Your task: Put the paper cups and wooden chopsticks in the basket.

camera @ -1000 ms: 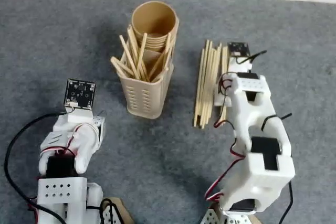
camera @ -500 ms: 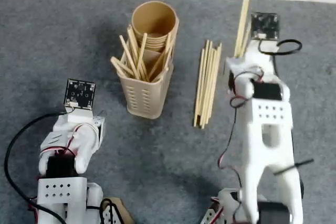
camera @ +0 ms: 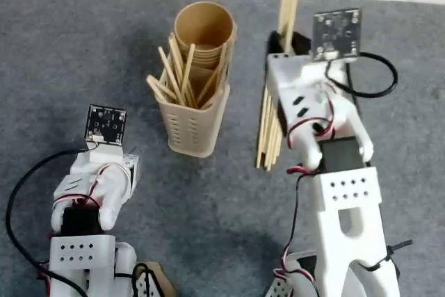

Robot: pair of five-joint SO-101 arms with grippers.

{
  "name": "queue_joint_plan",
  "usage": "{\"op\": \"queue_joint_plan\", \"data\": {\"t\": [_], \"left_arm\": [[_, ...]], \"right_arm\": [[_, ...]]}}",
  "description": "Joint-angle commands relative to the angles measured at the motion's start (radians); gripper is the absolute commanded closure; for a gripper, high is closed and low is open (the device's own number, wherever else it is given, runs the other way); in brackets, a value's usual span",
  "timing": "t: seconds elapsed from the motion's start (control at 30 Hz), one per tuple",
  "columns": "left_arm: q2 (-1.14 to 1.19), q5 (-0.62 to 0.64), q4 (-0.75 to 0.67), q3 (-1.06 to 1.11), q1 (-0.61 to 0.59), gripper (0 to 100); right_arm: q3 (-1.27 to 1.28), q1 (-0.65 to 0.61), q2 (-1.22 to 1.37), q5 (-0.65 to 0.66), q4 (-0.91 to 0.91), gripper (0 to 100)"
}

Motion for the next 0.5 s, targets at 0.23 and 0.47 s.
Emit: {"op": "queue_joint_plan", "data": {"t": [0.23,0.47], "left_arm": [[-0.004,0.005,-0.006,-0.007,0.016,79],[-0.005,0.005,-0.006,-0.007,0.013,79]], "right_arm": [[-0.005,-0.225,-0.030,-0.008,-0.160,99.3],[0.065,-0.298,-0.027,-0.006,-0.229,99.3]]}}
